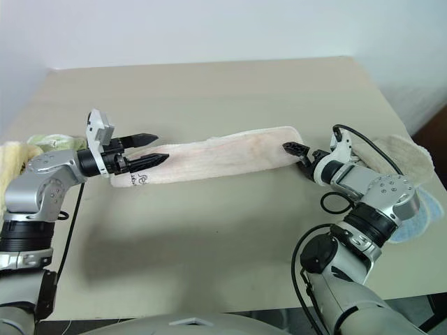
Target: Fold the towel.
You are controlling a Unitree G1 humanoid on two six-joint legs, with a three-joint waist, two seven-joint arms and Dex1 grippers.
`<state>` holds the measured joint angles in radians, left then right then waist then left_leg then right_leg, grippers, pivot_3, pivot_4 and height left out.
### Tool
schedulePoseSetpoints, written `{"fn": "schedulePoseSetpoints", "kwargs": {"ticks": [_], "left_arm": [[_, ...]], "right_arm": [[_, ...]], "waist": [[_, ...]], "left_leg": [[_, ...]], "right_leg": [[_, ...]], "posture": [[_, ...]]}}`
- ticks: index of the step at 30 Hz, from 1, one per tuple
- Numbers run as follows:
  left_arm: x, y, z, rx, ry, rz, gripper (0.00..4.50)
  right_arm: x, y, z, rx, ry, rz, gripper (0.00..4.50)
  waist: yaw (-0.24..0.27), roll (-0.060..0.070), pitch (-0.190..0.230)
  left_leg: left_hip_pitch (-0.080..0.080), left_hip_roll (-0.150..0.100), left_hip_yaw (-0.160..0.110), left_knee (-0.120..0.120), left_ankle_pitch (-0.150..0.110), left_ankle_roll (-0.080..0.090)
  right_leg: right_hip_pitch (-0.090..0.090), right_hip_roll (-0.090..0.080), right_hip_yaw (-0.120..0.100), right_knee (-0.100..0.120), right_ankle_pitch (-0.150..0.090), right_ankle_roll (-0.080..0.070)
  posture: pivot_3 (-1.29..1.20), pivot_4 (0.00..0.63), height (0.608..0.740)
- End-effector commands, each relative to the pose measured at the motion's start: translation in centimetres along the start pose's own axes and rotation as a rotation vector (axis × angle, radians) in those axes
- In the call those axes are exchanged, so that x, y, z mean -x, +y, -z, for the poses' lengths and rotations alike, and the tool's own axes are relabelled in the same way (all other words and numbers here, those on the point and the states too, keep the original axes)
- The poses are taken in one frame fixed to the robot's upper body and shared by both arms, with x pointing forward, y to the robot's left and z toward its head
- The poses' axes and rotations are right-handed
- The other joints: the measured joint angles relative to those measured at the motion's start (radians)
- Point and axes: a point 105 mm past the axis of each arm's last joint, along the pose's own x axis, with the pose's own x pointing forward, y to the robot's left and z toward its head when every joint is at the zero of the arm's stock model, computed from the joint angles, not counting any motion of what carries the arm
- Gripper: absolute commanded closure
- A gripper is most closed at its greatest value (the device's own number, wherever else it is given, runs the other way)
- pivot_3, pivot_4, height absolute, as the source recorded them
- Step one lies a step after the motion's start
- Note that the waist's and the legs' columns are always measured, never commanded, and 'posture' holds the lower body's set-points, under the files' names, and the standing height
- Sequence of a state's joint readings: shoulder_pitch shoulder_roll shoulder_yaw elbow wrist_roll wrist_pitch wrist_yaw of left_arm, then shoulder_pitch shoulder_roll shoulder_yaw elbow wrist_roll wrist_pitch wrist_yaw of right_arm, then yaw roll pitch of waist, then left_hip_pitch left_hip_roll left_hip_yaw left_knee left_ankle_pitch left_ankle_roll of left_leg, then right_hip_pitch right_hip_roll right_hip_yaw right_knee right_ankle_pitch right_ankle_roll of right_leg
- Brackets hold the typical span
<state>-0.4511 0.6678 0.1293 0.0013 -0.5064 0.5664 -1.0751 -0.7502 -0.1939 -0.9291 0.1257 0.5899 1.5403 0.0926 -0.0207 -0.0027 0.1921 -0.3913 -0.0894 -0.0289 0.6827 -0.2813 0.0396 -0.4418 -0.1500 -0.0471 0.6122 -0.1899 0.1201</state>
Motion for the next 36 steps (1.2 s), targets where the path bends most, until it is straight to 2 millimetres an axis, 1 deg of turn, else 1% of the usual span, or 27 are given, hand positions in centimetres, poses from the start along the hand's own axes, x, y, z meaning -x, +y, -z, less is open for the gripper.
{"fn": "schedulePoseSetpoints", "kwargs": {"ticks": [1, 3, 6, 11, 12, 14, 15, 17, 18, 20, 22, 23, 24, 26, 28, 29, 30, 31, 32, 34, 36], "left_arm": [[-0.3, -1.8, -0.9, -0.037, -0.006, 0.079, 0.46], [-0.4, -2.2, -0.7, -0.037, 0.001, 0.093, 0.46], [-0.6, -2.6, 0.1, -0.055, 0.032, 0.104, 0.46], [-0.6, -2.5, 0.2, -0.053, 0.031, 0.1, 0.46], [-0.6, -2.5, 0.2, -0.052, 0.03, 0.097, 0.46], [-0.6, -2.4, 0.3, -0.05, 0.029, 0.09, 0.46], [-0.6, -2.4, 0.3, -0.049, 0.028, 0.087, 0.46], [-0.6, -2.3, 0.4, -0.048, 0.027, 0.083, 0.46], [-0.6, -2.3, 0.5, -0.051, 0.028, 0.078, 0.46], [-0.5, -2.2, 0.6, -0.051, 0.03, 0.071, 0.46], [-0.5, -2.2, 0.7, -0.051, 0.032, 0.07, 0.46], [-0.6, -2.2, 0.8, -0.051, 0.033, 0.071, 0.46], [-0.6, -2.2, 0.9, -0.052, 0.034, 0.072, 0.46], [-0.7, -2.2, 1.0, -0.052, 0.036, 0.073, 0.46], [-0.9, -2.2, 1.0, -0.053, 0.034, 0.077, 0.46], [-1.0, -2.2, 1.0, -0.053, 0.033, 0.079, 0.46], [-1.2, -2.2, 1.1, -0.055, 0.033, 0.081, 0.46], [-1.3, -2.3, 1.1, -0.056, 0.032, 0.083, 0.46], [-1.4, -2.3, 1.1, -0.057, 0.032, 0.084, 0.46], [-1.5, -2.3, 1.1, -0.055, 0.024, 0.081, 0.46], [-1.6, -2.4, 1.1, -0.053, 0.019, 0.075, 0.46]], "right_arm": [[-1.5, 0.2, -0.2, -0.041, -0.025, 0.006, 0.08], [-1.9, 0.2, -0.3, -0.052, -0.037, 0.012, 0.08], [-2.4, -0.1, -0.7, -0.065, -0.079, 0.031, 0.66], [-2.1, 0.0, -1.5, -0.07, -0.113, 0.025, 2.35], [-1.8, 0.0, -1.9, -0.069, -0.126, 0.027, 2.57], [-0.7, -0.3, -2.9, -0.064, -0.164, 0.033, 3.33], [-0.1, -0.5, -3.4, -0.061, -0.183, 0.04, 3.63], [0.9, -0.7, -4.2, -0.051, -0.212, 0.047, 4.37], [1.6, -1.0, -4.7, -0.035, -0.226, 0.059, 4.47], [3.2, -1.4, -5.9, -0.008, -0.262, 0.081, 4.47], [4.2, -1.5, -6.8, 0.014, -0.287, 0.092, 4.47], [5.0, -1.3, -7.5, 0.043, -0.308, 0.093, 4.47], [5.5, -0.7, -8.2, 0.098, -0.32, 0.093, 4.47], [6.0, -0.1, -8.7, 0.162, -0.325, 0.091, 4.47], [6.0, 1.6, -8.7, 0.372, -0.305, 0.104, 4.47], [5.7, 2.8, -8.4, 0.512, -0.289, 0.103, 4.47], [4.9, 4.9, -7.3, 0.701, -0.248, 0.063, 4.47], [4.3, 6.1, -6.3, 0.82, -0.213, 0.025, 4.47], [3.9, 6.8, -5.5, 0.897, -0.185, -0.004, 4.47], [2.2, 8.2, -2.0, 1.1, -0.065, -0.081, 4.47], [0.8, 8.5, 1.1, 1.228, 0.036, -0.148, 4.47]], "waist": [[-0.003, 0.0, 0.0], [-0.003, -0.001, 0.0], [-0.004, -0.001, -0.001], [0.0, 0.0, 0.0], [0.001, 0.0, 0.0], [0.003, 0.0, 0.0], [0.004, 0.0, 0.0], [0.01, 0.0, 0.0], [0.011, 0.001, 0.0], [0.011, 0.001, 0.0], [0.01, 0.001, 0.0], [0.009, 0.001, 0.0], [0.009, 0.001, 0.0], [0.007, 0.001, 0.0], [0.004, 0.001, 0.001], [0.003, 0.001, 0.001], [0.003, 0.001, 0.001], [0.0, 0.001, 0.001], [-0.001, 0.001, 0.001], [0.002, 0.001, 0.001], [0.007, 0.0, 0.001]], "left_leg": [[0.0, 0.0, 0.0, 0.0, 0.0, 0.0], [0.001, 0.0, 0.0, 0.0, 0.0, 0.0], [0.002, 0.001, 0.0, 0.0, 0.0, 0.0], [0.002, 0.001, 0.0, 0.0, 0.0, 0.0], [0.001, 0.0, 0.0, 0.0, 0.0, 0.0], [0.0, 0.0, 0.0, -0.001, 0.0, 0.0], [0.0, 0.0, 0.0, -0.002, 0.0, 0.0], [-0.001, 0.0, 0.0, -0.002, 0.0, 0.001], [-0.002, 0.0, 0.0, -0.002, -0.001, 0.001], [-0.002, -0.001, 0.0, -0.002, -0.001, 0.003], [-0.003, -0.001, 0.0, -0.002, -0.002, 0.004], [-0.003, -0.001, 0.0, -0.003, -0.002, 0.004], [-0.003, -0.001, 0.0, -0.003, -0.002, 0.004], [-0.004, -0.001, 0.0, -0.003, -0.002, 0.004], [-0.004, 0.0, 0.001, -0.004, -0.002, 0.004], [-0.004, 0.0, 0.001, -0.004, -0.002, 0.004], [-0.004, 0.0, 0.001, -0.004, -0.002, 0.004], [-0.004, 0.0, 0.001, -0.004, -0.002, 0.004], [-0.004, 0.0, 0.001, -0.004, -0.002, 0.004], [-0.004, 0.001, 0.002, -0.004, -0.002, 0.004], [-0.004, 0.001, 0.001, -0.004, -0.002, 0.004]], "right_leg": [[0.0, 0.0, 0.001, 0.0, 0.0, 0.0], [0.001, 0.0, 0.001, 0.0, 0.0, 0.0], [0.001, 0.001, 0.001, 0.0, 0.0, 0.0], [0.001, 0.001, 0.001, 0.0, 0.0, 0.0], [0.0, 0.001, 0.001, 0.0, 0.0, 0.0], [-0.001, 0.001, 0.001, 0.0, 0.0, 0.0], [-0.002, 0.001, 0.001, 0.0, 0.0, 0.0], [-0.002, 0.0, 0.001, -0.001, 0.0, 0.0], [-0.002, 0.0, 0.001, -0.002, 0.0, 0.0], [-0.002, 0.0, 0.001, -0.004, 0.0, 0.0], [-0.001, 0.0, 0.001, -0.006, 0.0, 0.0], [-0.001, 0.0, 0.001, -0.007, 0.0, 0.0], [-0.001, 0.0, 0.001, -0.008, 0.0, 0.0], [-0.001, 0.0, 0.001, -0.009, 0.0, 0.0], [0.0, 0.001, 0.0, -0.011, 0.0, 0.0], [0.0, 0.001, 0.0, -0.012, 0.0, 0.0], [0.0, 0.001, 0.0, -0.013, 0.0, 0.0], [0.0, 0.001, 0.0, -0.013, 0.0, 0.0], [0.0, 0.001, 0.0, -0.013, 0.0, 0.001], [0.0, 0.002, 0.0, -0.014, 0.0, 0.002], [0.001, 0.002, -0.001, -0.014, 0.001, 0.002]], "posture": [[0.0, 0.15, 0.728], [0.0, 0.15, 0.728], [0.0, 0.15, 0.728], [0.0, 0.15, 0.728], [0.0, 0.15, 0.728], [0.0, 0.15, 0.728], [0.0, 0.15, 0.728], [0.0, 0.15, 0.728], [0.0, 0.15, 0.728], [0.0, 0.15, 0.728], [0.0, 0.15, 0.728], [0.0, 0.15, 0.728], [0.0, 0.15, 0.728], [0.0, 0.15, 0.728], [0.0, 0.15, 0.728], [0.0, 0.15, 0.728], [0.0, 0.15, 0.728], [0.0, 0.15, 0.728], [0.0, 0.15, 0.728], [0.0, 0.15, 0.728], [0.0, 0.15, 0.728]]}}
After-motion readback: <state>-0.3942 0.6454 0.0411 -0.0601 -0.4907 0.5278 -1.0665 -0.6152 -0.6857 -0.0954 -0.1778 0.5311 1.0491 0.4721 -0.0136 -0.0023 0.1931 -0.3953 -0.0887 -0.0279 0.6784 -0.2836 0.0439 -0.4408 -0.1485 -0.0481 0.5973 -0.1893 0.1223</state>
